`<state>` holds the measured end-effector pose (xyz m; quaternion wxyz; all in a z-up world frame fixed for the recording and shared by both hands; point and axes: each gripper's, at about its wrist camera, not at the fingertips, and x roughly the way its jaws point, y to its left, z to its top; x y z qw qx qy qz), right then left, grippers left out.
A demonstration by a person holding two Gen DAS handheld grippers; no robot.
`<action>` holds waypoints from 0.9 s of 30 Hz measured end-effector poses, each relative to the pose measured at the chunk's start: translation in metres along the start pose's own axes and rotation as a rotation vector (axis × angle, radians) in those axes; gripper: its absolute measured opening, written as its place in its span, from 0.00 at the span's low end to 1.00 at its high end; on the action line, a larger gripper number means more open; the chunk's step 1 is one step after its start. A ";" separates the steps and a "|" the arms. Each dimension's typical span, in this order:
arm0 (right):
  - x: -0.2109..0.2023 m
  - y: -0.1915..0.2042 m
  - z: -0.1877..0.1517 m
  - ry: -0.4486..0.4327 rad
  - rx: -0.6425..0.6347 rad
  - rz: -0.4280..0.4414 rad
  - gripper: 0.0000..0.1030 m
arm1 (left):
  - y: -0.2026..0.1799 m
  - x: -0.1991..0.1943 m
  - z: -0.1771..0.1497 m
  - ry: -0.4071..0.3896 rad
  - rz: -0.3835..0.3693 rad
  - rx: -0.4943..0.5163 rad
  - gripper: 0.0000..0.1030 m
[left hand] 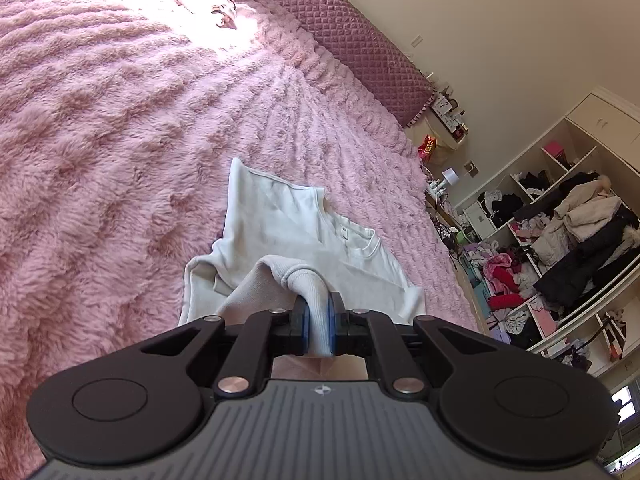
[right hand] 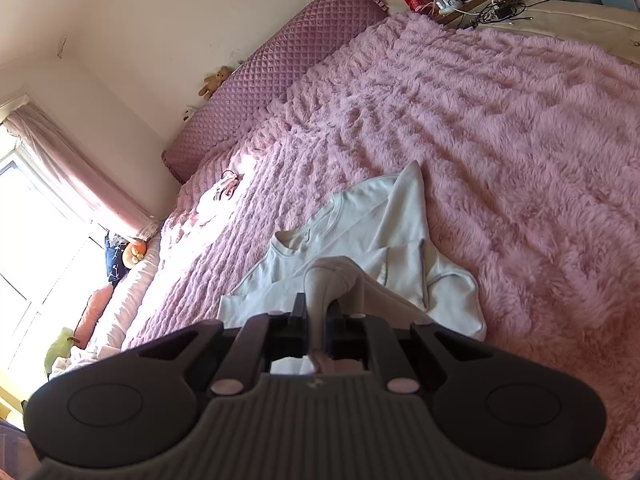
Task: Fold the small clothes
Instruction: 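Lift the hem with both grippers, fold it toward the collar, release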
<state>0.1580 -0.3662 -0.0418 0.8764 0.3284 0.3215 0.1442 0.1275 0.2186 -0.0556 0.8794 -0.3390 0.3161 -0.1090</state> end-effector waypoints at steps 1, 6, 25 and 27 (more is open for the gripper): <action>0.011 0.001 0.010 -0.015 0.004 -0.004 0.03 | 0.000 0.010 0.011 -0.001 -0.002 0.006 0.08; 0.075 -0.001 0.056 -0.053 0.055 -0.034 0.03 | 0.012 0.065 0.056 -0.009 -0.006 -0.029 0.07; 0.263 -0.044 0.115 -0.007 0.062 -0.250 0.02 | 0.076 0.236 0.110 0.080 0.094 -0.035 0.05; 0.274 -0.050 0.115 -0.003 0.069 -0.269 0.02 | 0.079 0.244 0.109 0.092 0.106 -0.016 0.05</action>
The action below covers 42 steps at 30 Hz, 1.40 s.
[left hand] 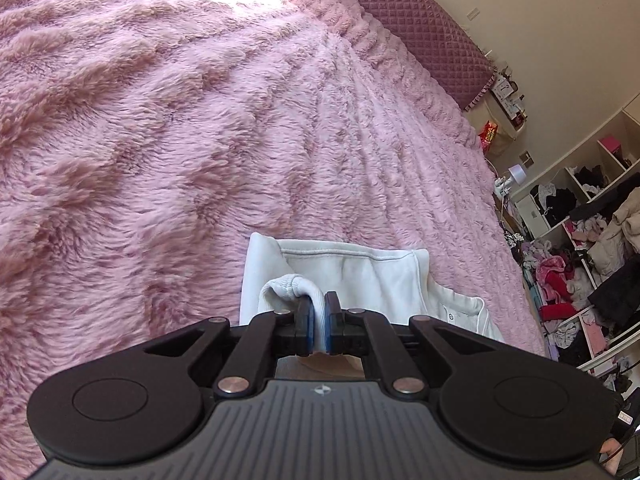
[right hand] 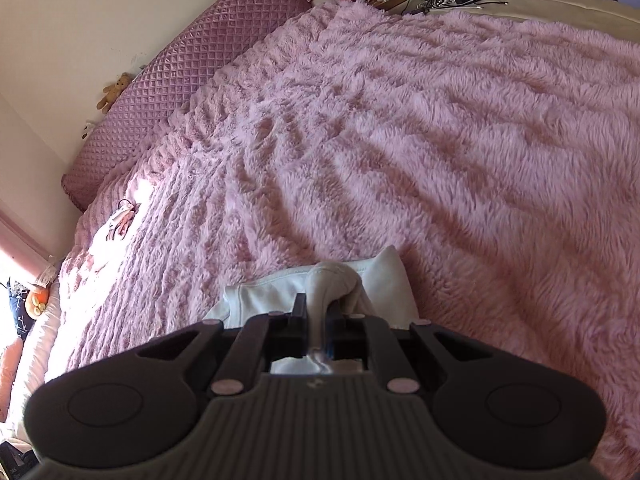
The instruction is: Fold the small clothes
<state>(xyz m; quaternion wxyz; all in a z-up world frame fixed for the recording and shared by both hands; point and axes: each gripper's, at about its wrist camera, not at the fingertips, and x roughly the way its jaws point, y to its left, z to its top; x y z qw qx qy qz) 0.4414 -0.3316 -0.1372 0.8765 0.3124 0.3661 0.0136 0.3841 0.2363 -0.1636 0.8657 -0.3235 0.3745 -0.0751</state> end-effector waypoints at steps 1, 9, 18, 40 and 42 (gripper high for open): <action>0.005 -0.001 0.000 0.000 0.003 -0.002 0.02 | 0.001 0.002 0.000 0.002 0.000 0.009 0.05; 0.014 -0.012 -0.002 -0.011 0.059 0.010 0.16 | 0.002 0.000 0.016 0.062 -0.009 -0.011 0.14; -0.033 -0.012 0.008 -0.112 -0.041 0.013 0.43 | 0.008 -0.048 0.028 -0.092 -0.021 -0.014 0.48; -0.139 -0.071 -0.092 0.093 -0.336 0.101 0.62 | 0.049 -0.155 -0.090 0.070 -0.088 0.286 0.50; -0.140 -0.075 -0.096 0.110 -0.330 0.094 0.62 | 0.051 -0.147 -0.092 0.090 -0.103 0.285 0.50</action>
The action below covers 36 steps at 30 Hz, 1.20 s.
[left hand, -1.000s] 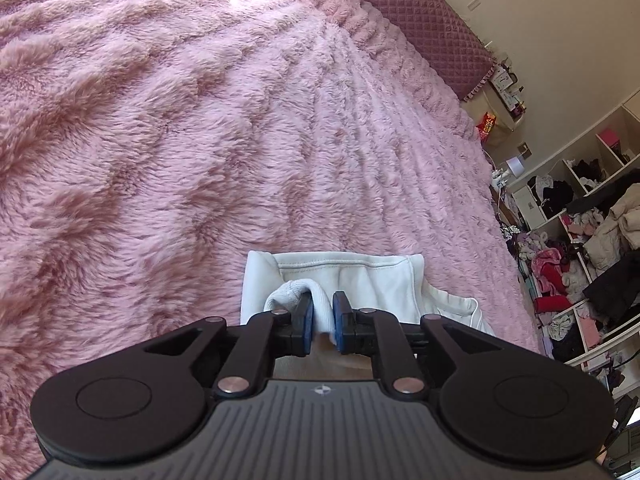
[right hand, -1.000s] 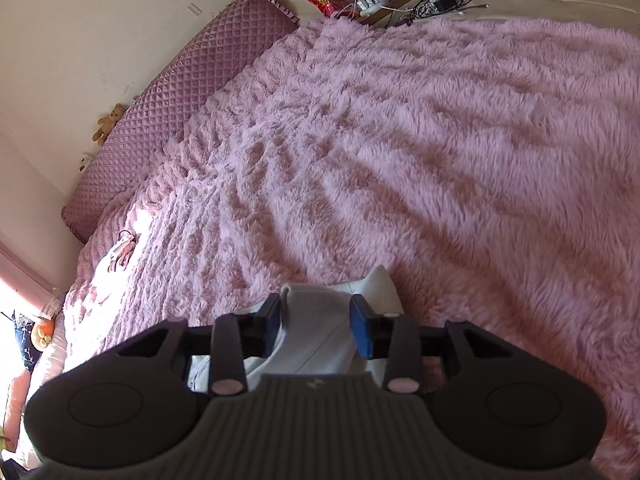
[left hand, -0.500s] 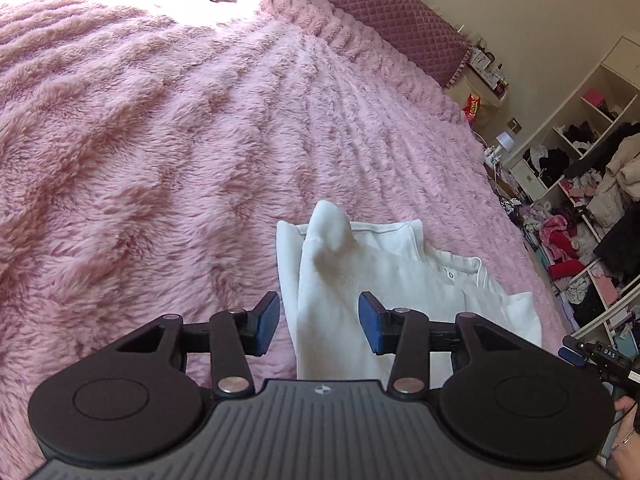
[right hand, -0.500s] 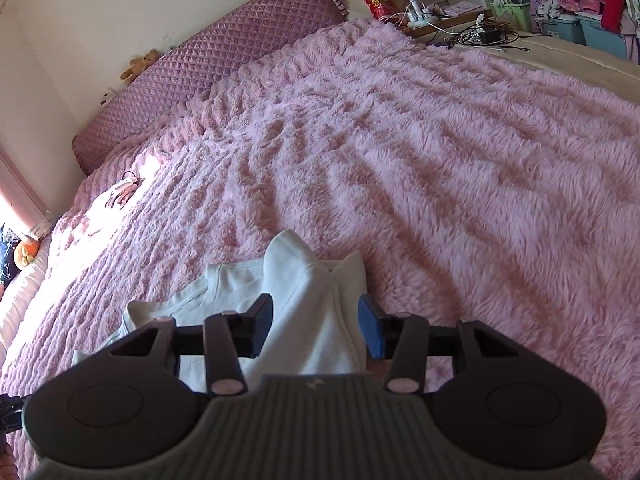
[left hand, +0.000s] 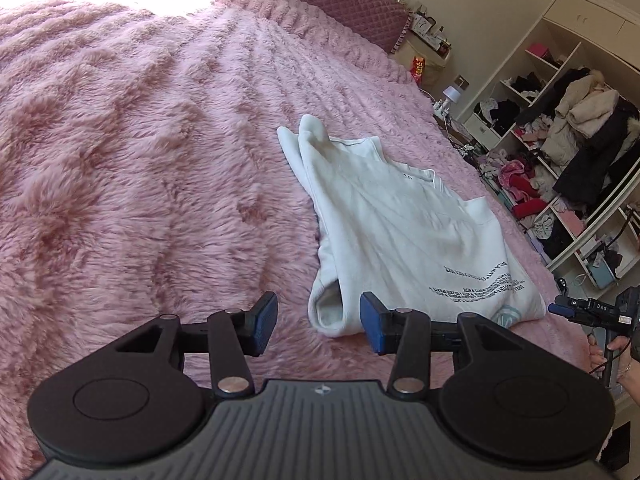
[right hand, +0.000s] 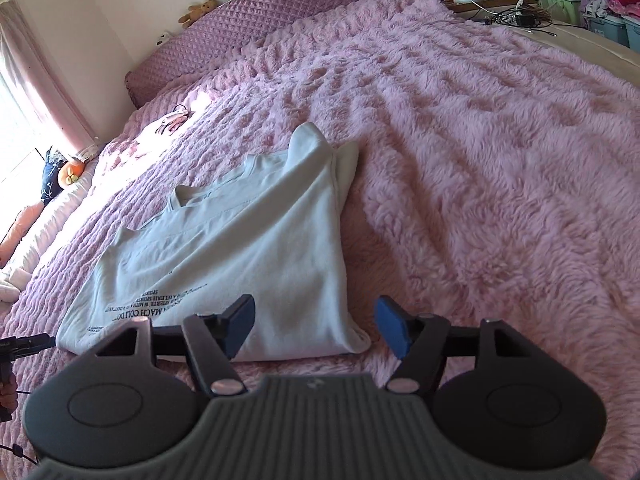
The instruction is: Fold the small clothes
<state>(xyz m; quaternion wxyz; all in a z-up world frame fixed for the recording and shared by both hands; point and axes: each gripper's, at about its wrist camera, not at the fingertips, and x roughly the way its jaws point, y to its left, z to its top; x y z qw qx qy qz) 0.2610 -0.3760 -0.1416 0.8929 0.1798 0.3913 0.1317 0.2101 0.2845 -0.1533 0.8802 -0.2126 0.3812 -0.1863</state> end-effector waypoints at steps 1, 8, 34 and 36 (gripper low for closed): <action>0.000 -0.001 -0.001 0.004 0.002 0.001 0.62 | 0.000 0.004 0.000 0.008 -0.008 -0.002 0.50; 0.015 0.005 0.001 0.022 -0.015 0.000 0.62 | -0.007 0.025 -0.003 0.045 -0.057 0.008 0.50; 0.016 -0.002 0.000 0.086 -0.044 -0.123 0.00 | -0.047 0.046 -0.016 0.128 0.171 0.209 0.03; 0.022 -0.001 -0.008 0.101 -0.049 -0.124 0.00 | -0.043 0.050 -0.018 0.128 0.184 0.179 0.04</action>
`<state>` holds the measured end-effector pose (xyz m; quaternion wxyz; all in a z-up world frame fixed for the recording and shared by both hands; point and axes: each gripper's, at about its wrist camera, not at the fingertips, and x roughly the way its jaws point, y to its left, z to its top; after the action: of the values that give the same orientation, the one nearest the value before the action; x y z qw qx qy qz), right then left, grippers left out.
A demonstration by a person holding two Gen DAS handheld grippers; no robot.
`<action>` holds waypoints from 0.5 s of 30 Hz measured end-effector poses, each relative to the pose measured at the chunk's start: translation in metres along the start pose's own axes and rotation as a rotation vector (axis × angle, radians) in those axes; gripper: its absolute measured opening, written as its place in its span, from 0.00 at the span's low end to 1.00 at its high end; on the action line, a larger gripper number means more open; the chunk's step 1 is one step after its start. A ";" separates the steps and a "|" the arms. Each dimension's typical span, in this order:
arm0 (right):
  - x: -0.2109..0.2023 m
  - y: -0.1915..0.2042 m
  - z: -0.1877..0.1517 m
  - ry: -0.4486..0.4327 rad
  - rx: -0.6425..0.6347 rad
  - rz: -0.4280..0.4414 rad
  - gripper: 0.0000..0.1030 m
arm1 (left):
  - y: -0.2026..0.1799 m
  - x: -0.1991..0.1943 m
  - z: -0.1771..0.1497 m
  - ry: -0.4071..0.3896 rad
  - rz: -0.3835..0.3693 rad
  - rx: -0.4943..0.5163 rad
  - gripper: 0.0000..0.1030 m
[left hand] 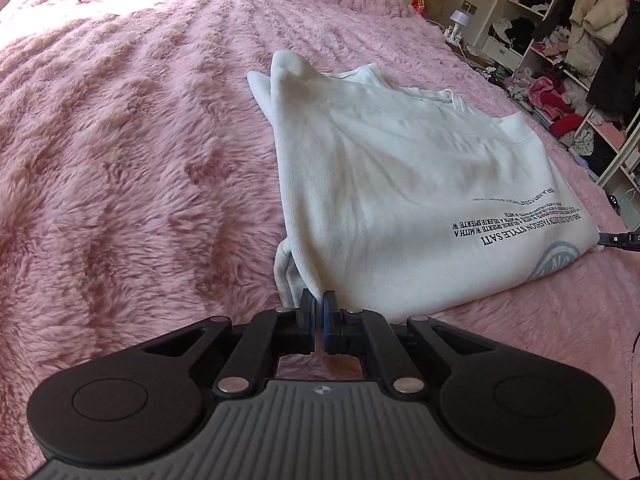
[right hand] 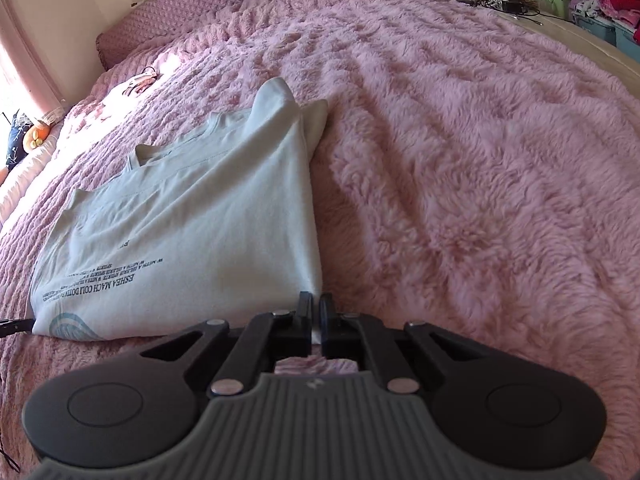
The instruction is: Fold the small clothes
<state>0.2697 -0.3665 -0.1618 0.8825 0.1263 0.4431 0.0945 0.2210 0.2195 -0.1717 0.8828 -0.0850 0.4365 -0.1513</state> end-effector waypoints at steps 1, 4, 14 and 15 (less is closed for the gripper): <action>0.003 0.001 -0.002 0.006 -0.010 -0.008 0.00 | 0.001 -0.001 0.001 -0.003 -0.003 -0.011 0.05; 0.002 0.005 0.002 0.016 -0.058 -0.004 0.06 | 0.004 -0.010 0.008 0.013 0.003 0.003 0.19; 0.007 0.025 0.080 -0.163 -0.147 0.039 0.44 | 0.020 -0.021 0.077 -0.184 0.044 0.026 0.37; 0.015 0.029 0.091 -0.172 -0.168 0.028 0.45 | 0.020 -0.014 0.089 -0.225 0.051 0.028 0.41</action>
<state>0.3501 -0.3469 -0.1123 0.9233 0.0656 0.3544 0.1327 0.2878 0.2446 -0.1132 0.9309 -0.0778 0.3346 -0.1243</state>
